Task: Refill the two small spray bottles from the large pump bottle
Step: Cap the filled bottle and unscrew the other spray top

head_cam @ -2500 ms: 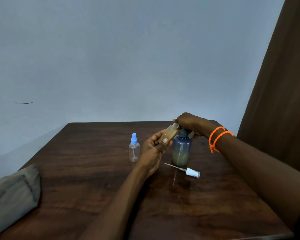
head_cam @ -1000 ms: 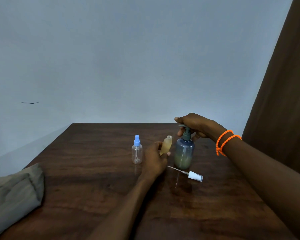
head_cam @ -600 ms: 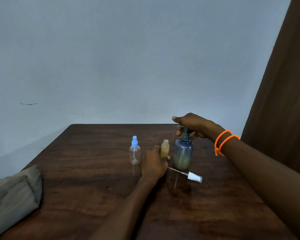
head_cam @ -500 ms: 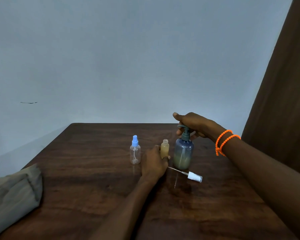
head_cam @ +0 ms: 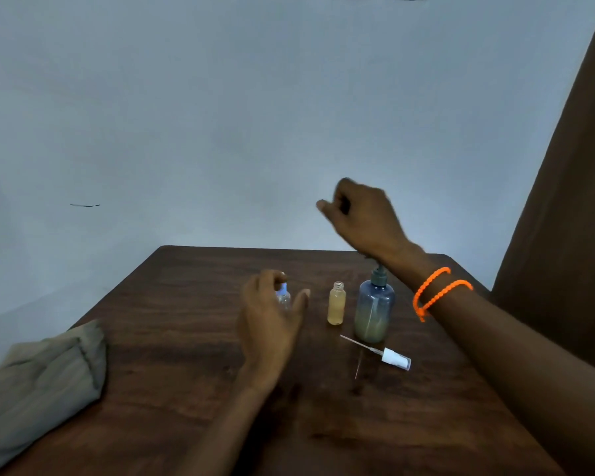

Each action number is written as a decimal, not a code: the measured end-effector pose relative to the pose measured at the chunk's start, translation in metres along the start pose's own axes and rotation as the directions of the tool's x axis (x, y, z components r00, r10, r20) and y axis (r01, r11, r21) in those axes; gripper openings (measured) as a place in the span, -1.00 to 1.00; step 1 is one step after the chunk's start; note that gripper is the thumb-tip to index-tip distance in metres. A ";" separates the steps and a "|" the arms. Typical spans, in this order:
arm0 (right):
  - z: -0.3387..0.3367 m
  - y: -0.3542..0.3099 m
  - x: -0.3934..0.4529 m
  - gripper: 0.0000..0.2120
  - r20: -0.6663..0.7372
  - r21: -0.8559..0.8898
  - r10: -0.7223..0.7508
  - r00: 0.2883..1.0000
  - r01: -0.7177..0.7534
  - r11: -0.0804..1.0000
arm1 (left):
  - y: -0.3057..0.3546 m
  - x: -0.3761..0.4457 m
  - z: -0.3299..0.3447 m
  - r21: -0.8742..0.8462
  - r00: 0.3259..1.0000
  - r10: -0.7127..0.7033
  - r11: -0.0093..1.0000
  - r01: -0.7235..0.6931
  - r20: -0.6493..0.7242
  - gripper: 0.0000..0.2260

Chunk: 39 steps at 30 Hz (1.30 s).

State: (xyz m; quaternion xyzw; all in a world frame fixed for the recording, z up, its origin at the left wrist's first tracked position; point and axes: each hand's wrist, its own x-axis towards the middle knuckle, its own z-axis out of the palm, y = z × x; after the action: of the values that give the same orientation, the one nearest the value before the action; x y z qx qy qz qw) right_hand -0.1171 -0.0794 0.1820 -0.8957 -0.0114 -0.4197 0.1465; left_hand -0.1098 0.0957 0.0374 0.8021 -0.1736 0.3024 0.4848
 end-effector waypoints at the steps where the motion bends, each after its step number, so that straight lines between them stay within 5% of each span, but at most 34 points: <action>1: 0.014 -0.011 -0.002 -0.69 0.098 0.019 -0.034 0.995 0.032 0.999 | -0.013 0.007 -0.004 0.026 0.998 -0.063 0.998 0.063 0.010 -0.56; 4: 0.061 -0.029 -0.009 -0.66 0.515 -0.046 0.048 0.856 -0.029 0.999 | -0.046 0.028 0.001 0.133 0.932 -0.283 0.957 0.258 0.225 -0.22; 6: 0.088 -0.034 -0.016 -0.64 0.645 -0.132 0.138 0.751 -0.068 0.989 | -0.058 0.034 0.008 0.134 0.866 -0.322 0.947 0.293 0.383 -0.18; 10: 0.102 -0.041 -0.024 -0.73 0.659 -0.124 0.180 0.730 -0.130 0.984 | -0.061 0.034 0.018 0.060 0.858 -0.252 0.966 0.252 0.448 -0.66; 13: 0.089 -0.043 -0.019 -0.90 0.698 -0.074 0.163 0.697 -0.157 0.985 | -0.059 0.032 0.019 0.026 0.881 -0.228 0.971 0.239 0.414 -0.70; 21: 0.036 -0.042 -0.008 -0.73 0.734 0.041 -0.014 0.679 -0.024 0.999 | -0.042 0.037 0.017 -0.142 0.905 -0.051 0.982 0.122 0.423 -0.72; 25: 0.015 -0.044 -0.012 -0.75 0.752 0.131 0.084 0.654 -0.273 0.953 | -0.031 0.031 0.012 -0.173 0.918 -0.002 0.982 0.076 0.396 -0.77; 28: 0.011 -0.049 -0.017 -0.57 0.742 -0.058 0.322 0.588 -0.423 0.904 | -0.025 0.025 0.007 -0.184 0.904 0.021 0.981 0.064 0.428 -0.80; 30: 0.009 -0.053 -0.024 -0.61 0.773 -0.132 0.330 0.541 -0.371 0.919 | -0.022 0.022 0.004 -0.164 0.893 0.020 0.985 0.060 0.449 -0.78; 33: 0.002 -0.054 -0.027 -0.89 0.770 -0.076 0.209 0.603 -0.238 0.968 | -0.022 0.021 0.003 -0.161 0.896 0.012 0.985 0.067 0.443 -0.76; 36: -0.010 -0.055 -0.024 -0.75 0.738 -0.041 0.050 0.673 -0.029 0.999 | -0.024 0.021 0.004 -0.161 0.900 -0.031 0.981 0.112 0.435 -0.78; 39: -0.018 -0.052 -0.022 -0.76 0.707 -0.006 0.032 0.707 -0.039 0.999 | -0.026 0.021 0.003 -0.159 0.900 -0.051 0.978 0.132 0.433 -0.80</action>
State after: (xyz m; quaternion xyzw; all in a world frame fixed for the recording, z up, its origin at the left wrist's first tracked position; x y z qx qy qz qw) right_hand -0.1526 -0.0321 0.1891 -0.9875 -0.0514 -0.0423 0.1431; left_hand -0.0781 0.1052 0.0326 0.8076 -0.2646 0.0789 0.5210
